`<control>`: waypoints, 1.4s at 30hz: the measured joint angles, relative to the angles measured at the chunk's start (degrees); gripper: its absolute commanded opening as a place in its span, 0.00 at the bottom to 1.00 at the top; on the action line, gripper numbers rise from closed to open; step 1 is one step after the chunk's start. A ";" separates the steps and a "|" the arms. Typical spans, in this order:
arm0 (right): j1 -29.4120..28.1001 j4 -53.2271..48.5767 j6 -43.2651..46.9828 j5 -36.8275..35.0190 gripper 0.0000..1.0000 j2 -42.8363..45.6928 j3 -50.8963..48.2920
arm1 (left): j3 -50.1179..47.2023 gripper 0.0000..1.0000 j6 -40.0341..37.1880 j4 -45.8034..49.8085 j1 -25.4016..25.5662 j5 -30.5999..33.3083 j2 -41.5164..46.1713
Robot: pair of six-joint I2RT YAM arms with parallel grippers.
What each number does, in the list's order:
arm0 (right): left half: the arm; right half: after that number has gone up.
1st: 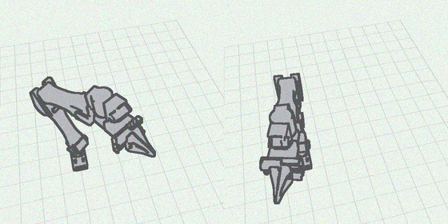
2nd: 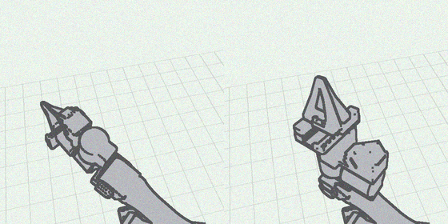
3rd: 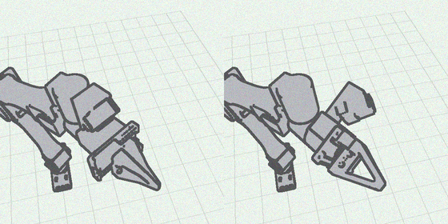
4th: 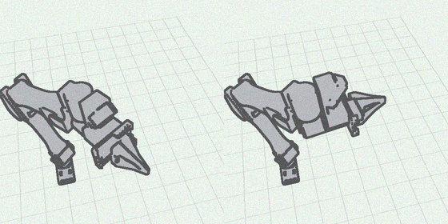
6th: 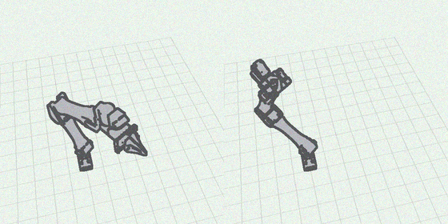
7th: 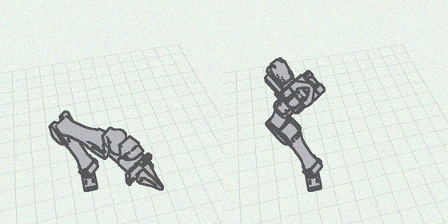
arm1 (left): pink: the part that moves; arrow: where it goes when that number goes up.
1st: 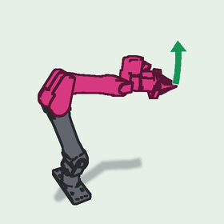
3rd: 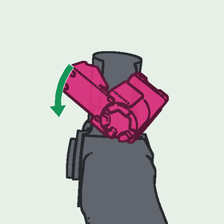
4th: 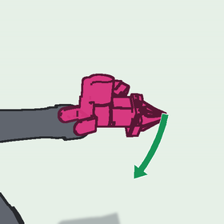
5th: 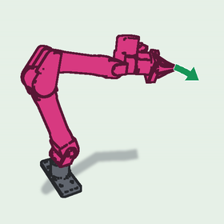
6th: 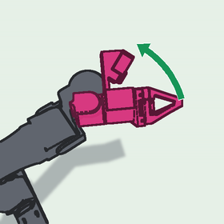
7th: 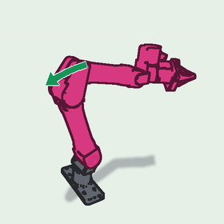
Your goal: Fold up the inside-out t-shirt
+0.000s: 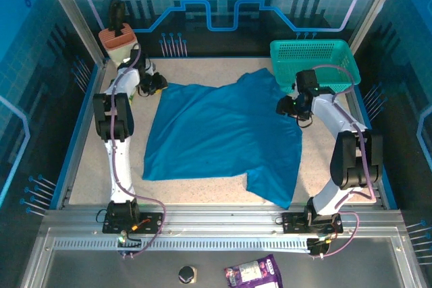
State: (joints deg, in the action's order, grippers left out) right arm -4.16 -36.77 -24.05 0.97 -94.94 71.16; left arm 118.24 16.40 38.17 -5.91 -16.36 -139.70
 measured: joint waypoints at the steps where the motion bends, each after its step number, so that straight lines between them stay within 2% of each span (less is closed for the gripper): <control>1: -0.44 -0.48 -0.17 0.28 0.59 0.02 0.31 | 1.46 0.34 -0.22 0.35 0.22 0.02 -0.92; 6: -2.49 -2.62 -1.09 1.05 0.59 0.66 2.12 | 7.82 0.33 -1.27 2.69 1.20 0.26 -4.72; 14: -7.96 -3.26 -3.39 2.34 0.59 0.33 5.62 | 8.79 0.00 -2.54 4.72 1.92 1.25 -5.05; 26: -17.68 0.42 -7.54 8.07 0.60 -19.82 12.22 | 8.57 0.00 -2.86 4.87 1.97 8.55 -1.64; 33: -17.27 0.83 -8.57 8.07 0.60 -21.27 9.44 | 13.16 0.00 -2.93 5.86 1.95 13.60 0.85; 38: -17.20 2.01 -8.55 8.09 0.60 -20.74 8.26 | 22.01 0.00 -2.80 8.04 1.64 16.02 -3.26; 42: -17.20 2.64 -8.55 8.09 0.60 -20.39 7.67 | 24.57 0.00 -1.29 8.98 0.94 17.88 -6.95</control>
State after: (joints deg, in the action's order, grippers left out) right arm -21.37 -34.13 -32.60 9.06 -115.33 78.83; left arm 142.80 15.11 47.16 -4.97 1.52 -146.65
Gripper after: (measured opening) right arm 0.596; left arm 0.051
